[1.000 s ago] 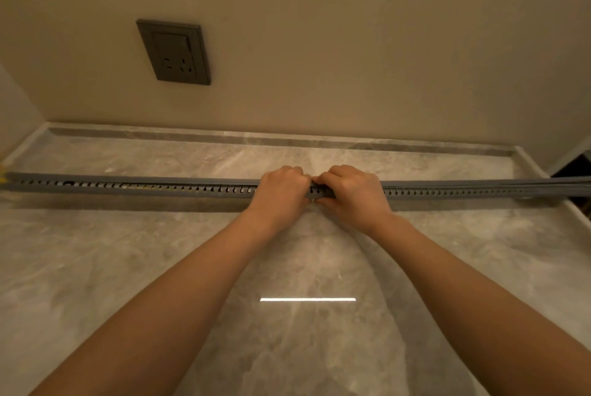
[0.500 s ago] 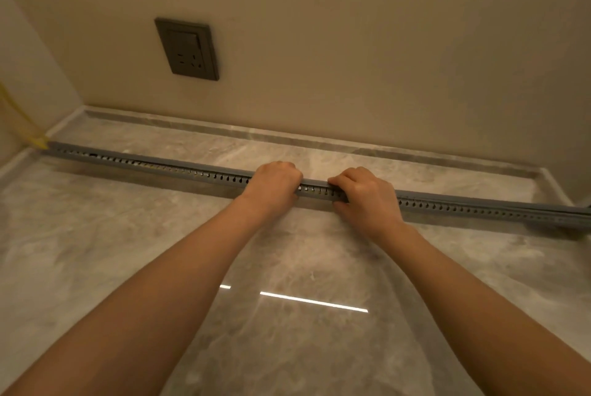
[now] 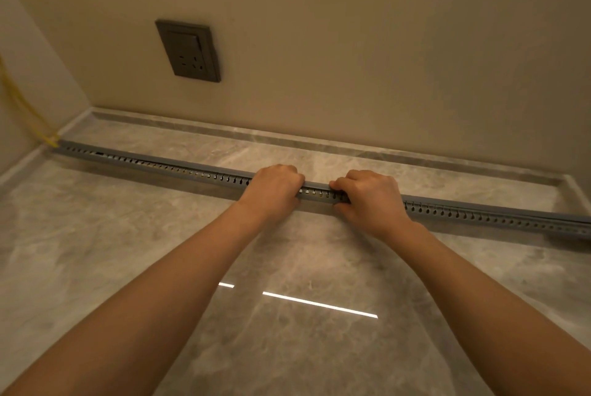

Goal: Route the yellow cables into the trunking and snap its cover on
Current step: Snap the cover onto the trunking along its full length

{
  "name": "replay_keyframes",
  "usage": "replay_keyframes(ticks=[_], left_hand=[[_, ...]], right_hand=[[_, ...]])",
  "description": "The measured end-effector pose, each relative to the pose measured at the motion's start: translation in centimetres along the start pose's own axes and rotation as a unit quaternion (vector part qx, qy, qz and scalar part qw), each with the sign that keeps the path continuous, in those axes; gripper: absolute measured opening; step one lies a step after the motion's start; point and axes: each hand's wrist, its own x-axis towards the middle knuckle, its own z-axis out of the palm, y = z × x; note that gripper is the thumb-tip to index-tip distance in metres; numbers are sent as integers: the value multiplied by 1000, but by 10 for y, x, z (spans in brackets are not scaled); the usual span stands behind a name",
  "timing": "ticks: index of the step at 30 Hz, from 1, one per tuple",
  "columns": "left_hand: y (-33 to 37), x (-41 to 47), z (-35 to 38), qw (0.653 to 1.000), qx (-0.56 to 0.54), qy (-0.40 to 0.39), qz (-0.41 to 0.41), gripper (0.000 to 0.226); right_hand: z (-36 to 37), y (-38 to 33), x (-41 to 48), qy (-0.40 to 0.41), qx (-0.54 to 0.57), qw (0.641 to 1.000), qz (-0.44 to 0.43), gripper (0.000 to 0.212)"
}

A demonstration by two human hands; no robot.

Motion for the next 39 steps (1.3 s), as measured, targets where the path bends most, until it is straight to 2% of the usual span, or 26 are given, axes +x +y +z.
replay_keyframes(ticks=[5, 11, 18, 24, 31, 39], left_hand=[[23, -1, 9, 992, -95, 87, -13, 18], [40, -3, 21, 975, -142, 167, -31, 17], [34, -3, 18, 983, -85, 159, 23, 22], [33, -3, 16, 990, -54, 129, 19, 26], [31, -2, 16, 992, -44, 121, 10, 25], [28, -6, 19, 988, -73, 139, 10, 21]], right_hand=[[0, 3, -1, 11, 19, 1000, -13, 30], [1, 2, -4, 38, 37, 999, 0, 26], [2, 1, -11, 64, 39, 997, 12, 25], [7, 3, -27, 84, 68, 994, 30, 38], [-5, 18, -36, 60, 34, 997, 40, 41], [-8, 16, -27, 31, 32, 997, 59, 33]])
